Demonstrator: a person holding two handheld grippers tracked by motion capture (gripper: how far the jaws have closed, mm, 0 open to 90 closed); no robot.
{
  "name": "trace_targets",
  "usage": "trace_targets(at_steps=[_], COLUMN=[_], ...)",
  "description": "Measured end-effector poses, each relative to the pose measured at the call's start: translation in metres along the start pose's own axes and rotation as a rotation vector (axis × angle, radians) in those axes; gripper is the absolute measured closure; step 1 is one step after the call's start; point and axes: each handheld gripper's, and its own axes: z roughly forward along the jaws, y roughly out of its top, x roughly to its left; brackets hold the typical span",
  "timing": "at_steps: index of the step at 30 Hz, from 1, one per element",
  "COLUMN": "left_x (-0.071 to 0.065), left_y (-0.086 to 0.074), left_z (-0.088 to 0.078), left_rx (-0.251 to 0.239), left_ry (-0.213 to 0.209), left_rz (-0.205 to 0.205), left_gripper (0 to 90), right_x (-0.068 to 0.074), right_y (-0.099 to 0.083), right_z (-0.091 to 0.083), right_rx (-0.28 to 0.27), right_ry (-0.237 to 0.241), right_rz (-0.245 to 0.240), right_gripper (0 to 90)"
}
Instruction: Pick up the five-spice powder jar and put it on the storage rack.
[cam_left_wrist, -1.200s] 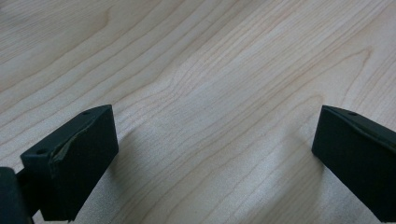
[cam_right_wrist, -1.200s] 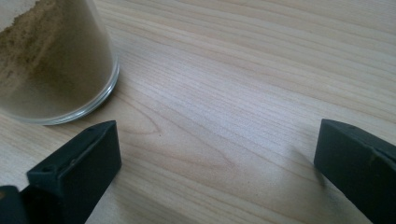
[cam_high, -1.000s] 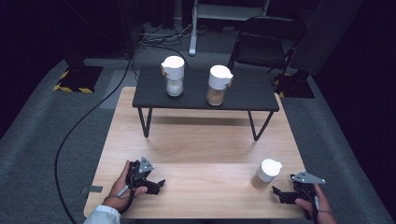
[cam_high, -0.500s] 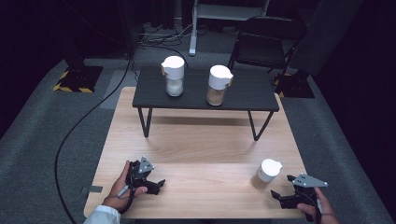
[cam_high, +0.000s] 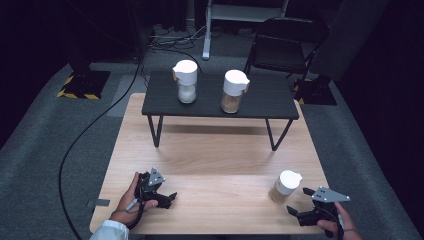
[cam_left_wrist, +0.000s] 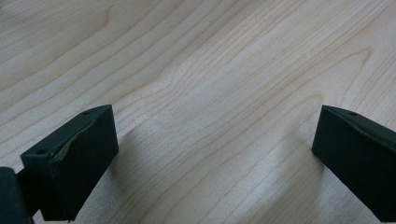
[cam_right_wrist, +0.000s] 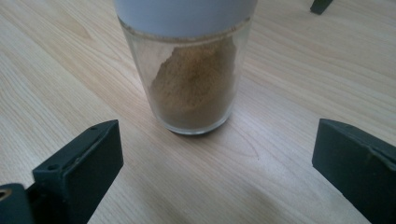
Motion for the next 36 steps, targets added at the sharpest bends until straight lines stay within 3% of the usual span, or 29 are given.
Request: trace_targets(at_steps=[16, 28, 36], left_x=[0.000, 0.000, 0.000], left_y=[0.000, 0.000, 0.000], left_z=[0.000, 0.000, 0.000], left_rx=[0.000, -0.001, 0.000], left_ry=[0.000, 0.001, 0.000], left_rz=[0.000, 0.001, -0.001], left_gripper=[0.0, 0.0, 0.0], right_x=[0.005, 0.014, 0.019], right_y=[0.007, 0.007, 0.003], right_z=[0.011, 0.022, 0.029], right_rx=[-0.027, -0.069, -0.133], right_ry=[0.011, -0.010, -0.024], right_rz=[0.006, 0.021, 0.080], right_gripper=[1.8, 2.1, 3.5])
